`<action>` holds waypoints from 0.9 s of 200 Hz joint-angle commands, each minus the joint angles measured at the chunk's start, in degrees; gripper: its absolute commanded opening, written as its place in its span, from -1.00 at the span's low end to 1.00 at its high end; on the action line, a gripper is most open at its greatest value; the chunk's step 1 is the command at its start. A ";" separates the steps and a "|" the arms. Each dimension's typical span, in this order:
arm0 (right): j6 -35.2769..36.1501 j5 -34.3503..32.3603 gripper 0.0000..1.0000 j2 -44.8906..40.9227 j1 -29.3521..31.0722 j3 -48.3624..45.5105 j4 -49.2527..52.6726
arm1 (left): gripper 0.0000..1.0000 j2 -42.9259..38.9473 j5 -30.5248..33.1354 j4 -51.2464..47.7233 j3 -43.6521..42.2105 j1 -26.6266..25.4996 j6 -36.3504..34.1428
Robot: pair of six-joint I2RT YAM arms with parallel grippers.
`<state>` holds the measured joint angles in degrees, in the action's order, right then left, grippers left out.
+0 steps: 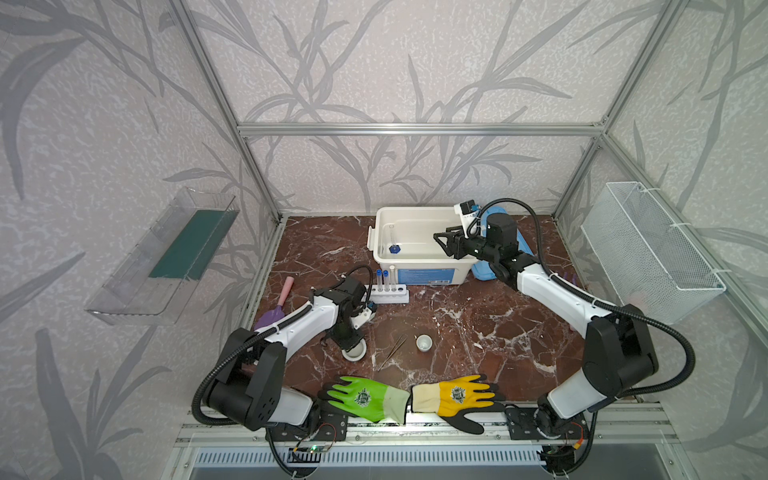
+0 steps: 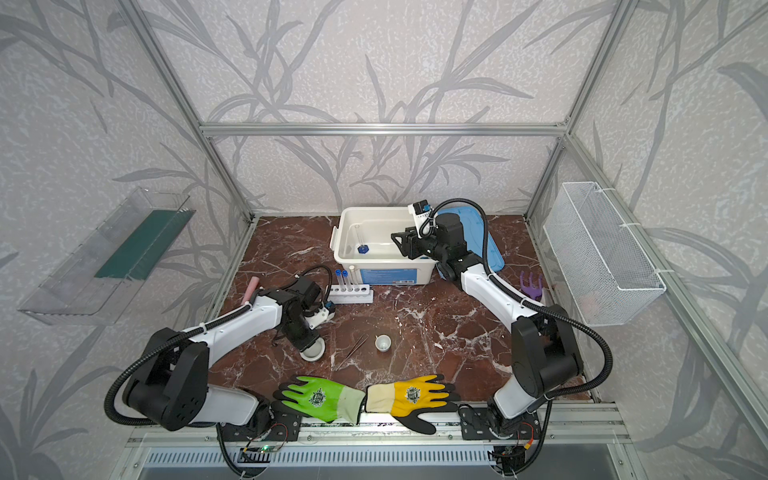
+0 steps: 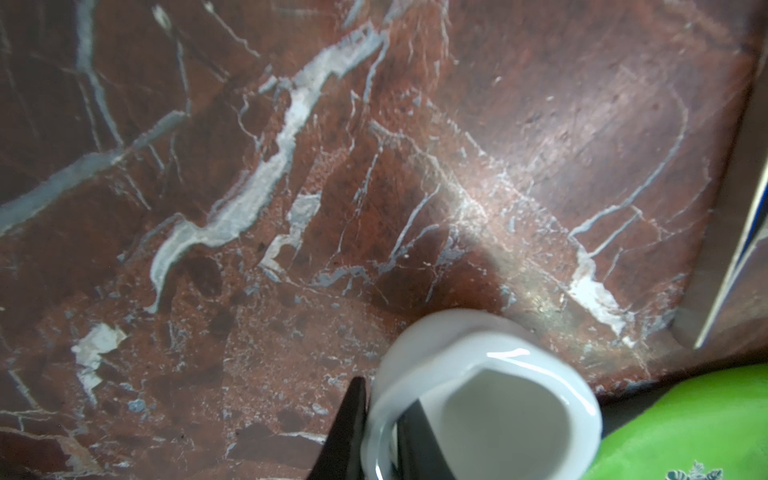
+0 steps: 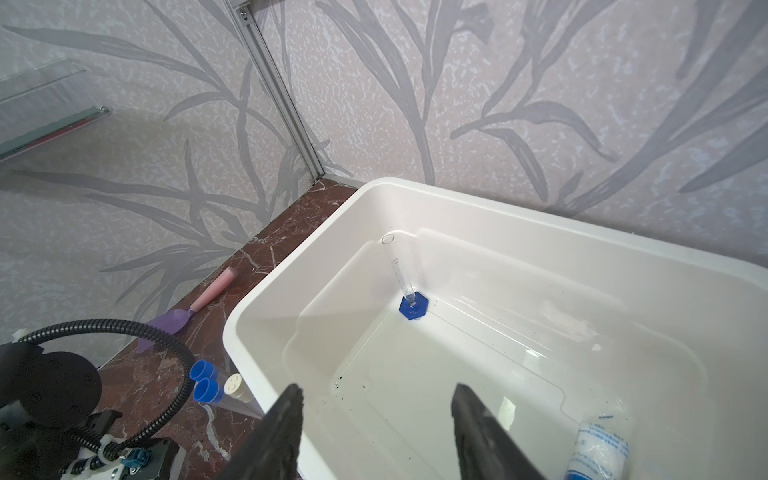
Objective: Organize the chemistry lab equipment
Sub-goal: 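Lower the left gripper onto the white crucible nearest the gloves and grasp it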
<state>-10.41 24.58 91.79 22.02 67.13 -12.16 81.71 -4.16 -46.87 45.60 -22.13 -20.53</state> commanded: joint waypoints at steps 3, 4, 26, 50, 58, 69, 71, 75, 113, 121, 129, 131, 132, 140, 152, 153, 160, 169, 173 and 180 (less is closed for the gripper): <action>0.85 1.09 0.15 0.79 -0.05 1.40 0.47 | -0.74 -1.62 -1.40 0.62 -0.20 -0.46 -0.73; 0.80 1.09 0.15 0.78 -0.05 1.41 0.47 | -0.74 -1.63 -1.43 0.63 -0.23 -0.46 -0.73; 0.99 0.76 0.15 0.48 0.04 1.12 0.47 | -0.78 -1.95 -1.48 0.91 -0.74 -0.68 -0.64; 1.27 0.47 0.15 0.67 0.05 1.31 0.97 | -0.83 -1.90 -1.29 1.18 -0.49 -0.81 -0.69; 1.24 0.47 0.15 0.67 0.08 1.42 1.17 | -0.85 -1.86 -1.44 1.04 -0.14 -0.81 -0.52; 1.32 0.56 0.14 0.75 0.12 1.70 1.49 | -0.87 -1.99 -1.84 0.61 0.48 -0.81 -0.14; 1.31 0.56 0.15 0.76 0.10 1.69 1.59 | -0.88 -2.02 -1.93 0.59 0.59 -0.81 -0.08; 1.35 0.48 0.15 0.76 0.10 1.83 1.76 | -0.88 -2.27 -1.85 0.56 0.70 -0.81 0.09; 1.57 -0.23 0.13 0.59 0.10 1.81 2.71 | -0.91 -5.86 -1.43 0.53 1.21 -0.81 2.38; 1.45 -0.19 0.13 0.45 0.13 1.73 2.82 | -0.92 -6.37 -1.37 0.22 1.41 -0.81 2.51; 1.27 -0.32 0.13 0.28 0.13 1.69 2.80 | -0.94 -6.66 -1.71 0.13 1.49 -0.81 2.50; 1.25 -0.32 0.12 0.25 0.13 1.69 2.86 | -0.94 -6.76 -1.85 0.05 1.57 -0.81 2.45; 1.22 -0.36 0.12 0.20 0.13 1.64 2.85 | -0.94 -6.75 -1.92 -0.01 1.58 -0.81 2.39; 1.12 -0.41 0.12 0.02 0.12 1.58 2.93 | -0.95 -6.76 -2.59 -0.36 1.99 -0.81 2.17; 1.27 -0.49 0.12 -0.33 0.08 1.59 3.43 | -0.95 -6.40 -2.94 -1.76 3.63 -0.81 2.58; 1.27 -0.49 0.12 -0.35 0.11 1.59 3.49 | -0.95 -6.31 -3.04 -1.92 3.80 -0.81 2.59; 1.46 -0.58 0.12 -0.60 0.11 1.60 3.77 | -0.95 -5.87 -3.58 -3.53 5.45 -0.81 2.86; 1.77 -0.75 0.12 -0.95 0.13 1.60 4.43 | -0.95 -4.97 -4.53 -6.20 8.03 -0.81 2.73; 1.90 -0.91 0.12 -1.14 0.13 1.57 4.70 | -0.95 -4.43 -4.86 -7.65 9.38 -0.81 2.61; 2.20 -1.10 0.11 -1.36 0.13 1.55 4.94 | -0.96 -3.66 -5.22 -10.28 11.76 -0.79 2.62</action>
<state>-9.34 24.18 92.23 22.02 67.40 -8.73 76.82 -6.52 -49.63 49.93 -22.68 -17.89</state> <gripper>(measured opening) 0.559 0.107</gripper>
